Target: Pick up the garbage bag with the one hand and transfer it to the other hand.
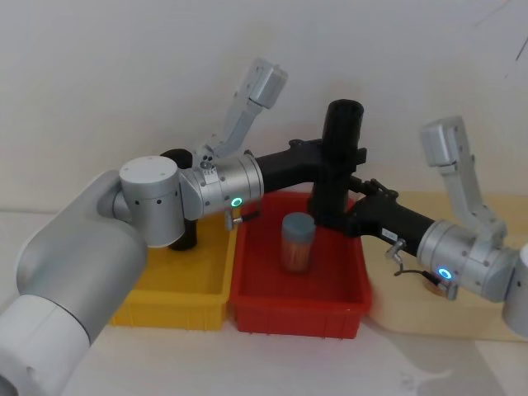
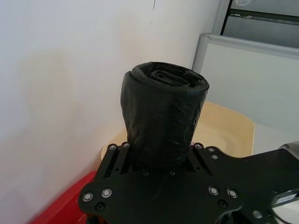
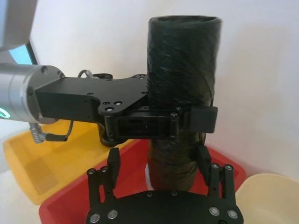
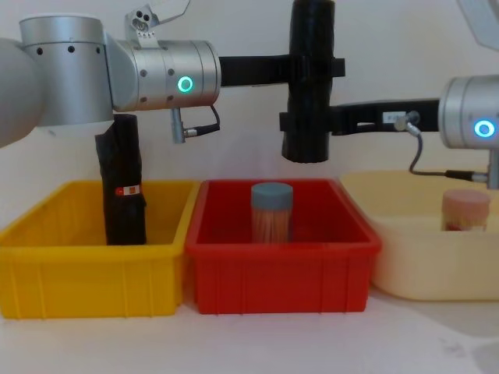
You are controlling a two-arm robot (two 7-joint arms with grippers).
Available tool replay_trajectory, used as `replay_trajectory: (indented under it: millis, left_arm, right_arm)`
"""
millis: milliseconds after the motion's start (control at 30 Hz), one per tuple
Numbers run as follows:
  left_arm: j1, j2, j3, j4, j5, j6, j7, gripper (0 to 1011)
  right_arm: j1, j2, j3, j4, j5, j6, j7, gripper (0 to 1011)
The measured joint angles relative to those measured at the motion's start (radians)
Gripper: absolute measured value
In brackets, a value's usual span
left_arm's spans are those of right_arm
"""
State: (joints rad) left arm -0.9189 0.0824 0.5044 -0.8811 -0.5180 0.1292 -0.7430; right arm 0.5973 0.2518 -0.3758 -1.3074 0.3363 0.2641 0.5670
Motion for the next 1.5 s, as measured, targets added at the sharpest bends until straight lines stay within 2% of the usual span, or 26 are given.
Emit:
replay_trajectory:
  millis: [333, 667, 800, 900, 1200, 1500]
  left_arm:
    - [0.0, -0.001, 0.0, 0.0, 0.0, 0.0, -0.001, 393]
    - [0.0, -0.001, 0.0, 0.0, 0.0, 0.0, -0.001, 393]
    - [0.0, -0.001, 0.0, 0.0, 0.0, 0.0, -0.001, 392]
    - [0.0, -0.001, 0.0, 0.0, 0.0, 0.0, -0.001, 393]
    - [0.0, -0.001, 0.0, 0.001, 0.0, 0.0, 0.0, 393]
    - [0.0, -0.001, 0.0, 0.001, 0.0, 0.0, 0.0, 393]
  right_arm:
    - [0.061, -0.044, -0.038, 0.113, -0.019, -0.02, -0.016, 1000]
    - [0.089, -0.064, -0.055, 0.168, -0.03, -0.03, -0.031, 991]
    - [0.095, -0.068, -0.058, 0.177, -0.031, -0.032, -0.034, 936]
    - [0.1, -0.071, -0.06, 0.187, -0.033, -0.034, -0.037, 828]
    - [0.107, -0.076, -0.064, 0.2, -0.036, -0.036, -0.041, 593]
    - [0.111, -0.079, -0.067, 0.206, -0.036, -0.037, -0.043, 579]
